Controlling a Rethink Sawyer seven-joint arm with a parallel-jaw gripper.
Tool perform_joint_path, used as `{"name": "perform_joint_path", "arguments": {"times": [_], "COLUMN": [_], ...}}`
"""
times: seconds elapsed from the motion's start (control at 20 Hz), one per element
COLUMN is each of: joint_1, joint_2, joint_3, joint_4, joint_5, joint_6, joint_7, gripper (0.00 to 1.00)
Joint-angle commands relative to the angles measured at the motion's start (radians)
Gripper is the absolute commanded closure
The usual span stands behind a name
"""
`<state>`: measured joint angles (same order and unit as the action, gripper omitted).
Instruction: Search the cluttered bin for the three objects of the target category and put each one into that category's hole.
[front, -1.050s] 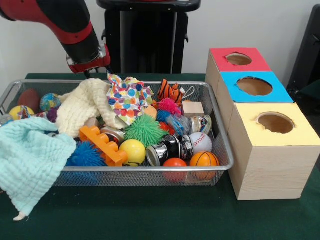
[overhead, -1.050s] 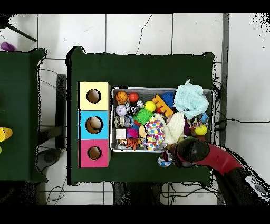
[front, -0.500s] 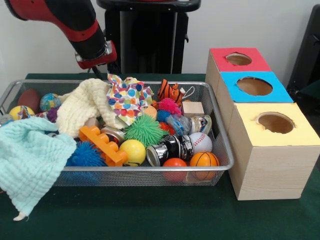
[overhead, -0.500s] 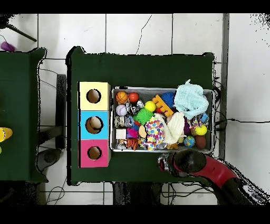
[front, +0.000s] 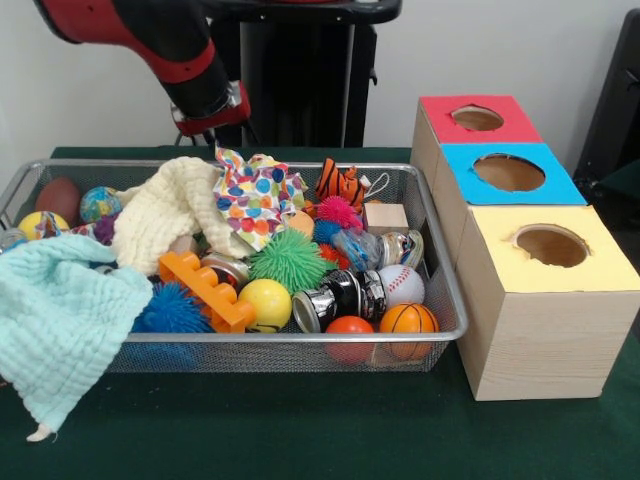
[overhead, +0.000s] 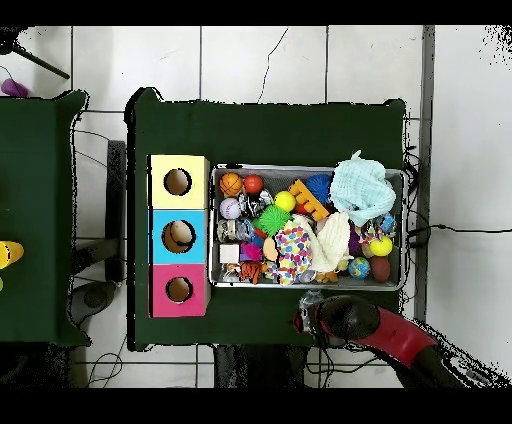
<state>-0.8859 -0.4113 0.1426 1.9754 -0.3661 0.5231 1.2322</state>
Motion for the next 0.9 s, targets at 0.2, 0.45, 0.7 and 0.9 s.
{"name": "perform_joint_path", "arguments": {"times": [0.2,0.45,0.7,0.9], "joint_1": [0.019,0.022,0.037,0.079], "joint_2": [0.157,0.16,0.124,0.081], "joint_3": [0.076,0.097,0.1,0.09], "joint_4": [-0.163,-0.189,-0.191,-0.216], "joint_5": [-0.026,-0.031,-0.044,-0.051], "joint_6": [-0.08,-0.094,-0.087,-0.025], "joint_7": [0.053,0.039,0.033,0.023], "gripper": [0.0,0.0,0.0,0.0]}}
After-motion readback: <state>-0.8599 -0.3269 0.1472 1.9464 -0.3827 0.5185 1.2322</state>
